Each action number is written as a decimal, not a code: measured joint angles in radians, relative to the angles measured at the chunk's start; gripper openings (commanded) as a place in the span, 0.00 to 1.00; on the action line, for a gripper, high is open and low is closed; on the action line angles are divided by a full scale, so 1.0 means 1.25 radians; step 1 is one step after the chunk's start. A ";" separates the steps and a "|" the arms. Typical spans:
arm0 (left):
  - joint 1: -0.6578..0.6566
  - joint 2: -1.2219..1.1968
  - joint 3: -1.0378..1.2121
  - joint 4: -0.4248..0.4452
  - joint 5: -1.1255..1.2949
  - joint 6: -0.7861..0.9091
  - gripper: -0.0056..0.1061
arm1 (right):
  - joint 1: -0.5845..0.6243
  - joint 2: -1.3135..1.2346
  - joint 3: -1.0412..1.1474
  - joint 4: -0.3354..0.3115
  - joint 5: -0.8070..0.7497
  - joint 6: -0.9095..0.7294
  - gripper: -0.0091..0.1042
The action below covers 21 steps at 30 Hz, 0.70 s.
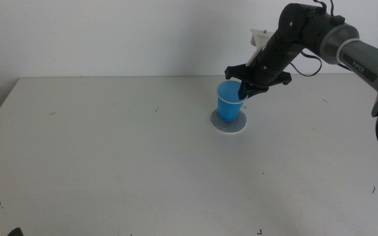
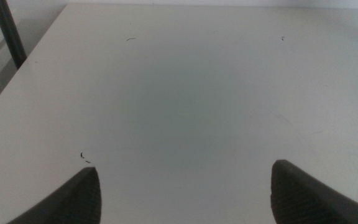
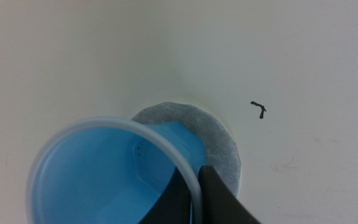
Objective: Place an empty cup on a cup mat.
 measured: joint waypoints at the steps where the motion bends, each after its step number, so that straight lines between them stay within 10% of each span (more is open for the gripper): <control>1: 0.000 0.000 0.000 0.000 0.000 0.000 0.99 | 0.000 0.000 0.000 0.000 0.000 -0.001 0.08; 21: 0.000 0.000 0.000 0.000 0.000 0.000 0.99 | 0.008 0.016 0.009 -0.015 0.001 -0.009 0.32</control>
